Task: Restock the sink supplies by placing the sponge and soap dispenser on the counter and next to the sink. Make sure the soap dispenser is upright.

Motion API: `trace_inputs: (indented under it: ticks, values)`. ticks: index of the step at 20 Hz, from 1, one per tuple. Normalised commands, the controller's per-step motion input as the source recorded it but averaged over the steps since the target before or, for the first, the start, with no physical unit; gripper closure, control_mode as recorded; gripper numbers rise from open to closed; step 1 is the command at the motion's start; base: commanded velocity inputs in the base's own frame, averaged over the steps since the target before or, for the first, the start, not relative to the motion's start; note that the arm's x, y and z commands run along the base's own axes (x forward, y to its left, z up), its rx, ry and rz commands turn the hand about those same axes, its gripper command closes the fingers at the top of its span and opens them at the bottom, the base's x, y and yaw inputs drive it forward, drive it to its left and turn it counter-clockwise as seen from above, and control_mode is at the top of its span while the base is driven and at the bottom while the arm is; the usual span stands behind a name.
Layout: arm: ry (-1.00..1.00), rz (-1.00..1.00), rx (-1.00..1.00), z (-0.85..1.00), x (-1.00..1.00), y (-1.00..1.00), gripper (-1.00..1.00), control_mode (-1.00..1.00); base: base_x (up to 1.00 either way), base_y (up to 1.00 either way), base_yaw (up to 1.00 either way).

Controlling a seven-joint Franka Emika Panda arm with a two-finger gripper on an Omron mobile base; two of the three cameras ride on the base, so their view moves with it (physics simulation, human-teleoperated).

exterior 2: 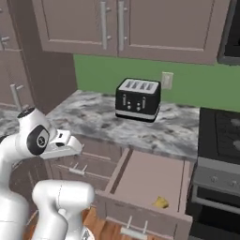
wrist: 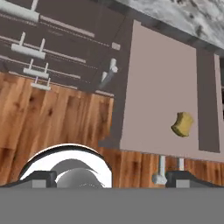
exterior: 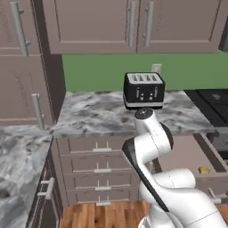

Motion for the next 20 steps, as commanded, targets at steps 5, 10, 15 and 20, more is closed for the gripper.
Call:
trace_inputs:
  ticks: [5, 10, 15, 20]
  values:
    - [0.00, 0.00, 0.00, 0.00, 0.00, 0.00, -1.00, 1.00, 0.00, -0.99, -0.28]
    - [0.00, 0.00, 0.00, 0.00, 0.00, 0.00, -1.00, 1.00, 0.00, -0.37, -0.27]
    - [0.00, 0.00, 0.00, 0.00, 0.00, 0.00, -1.00, 1.00, 0.00, 0.00, -0.26]
    - [0.00, 0.00, 0.00, 0.00, 0.00, 0.00, -1.00, 1.00, -0.24, 0.00, -0.19]
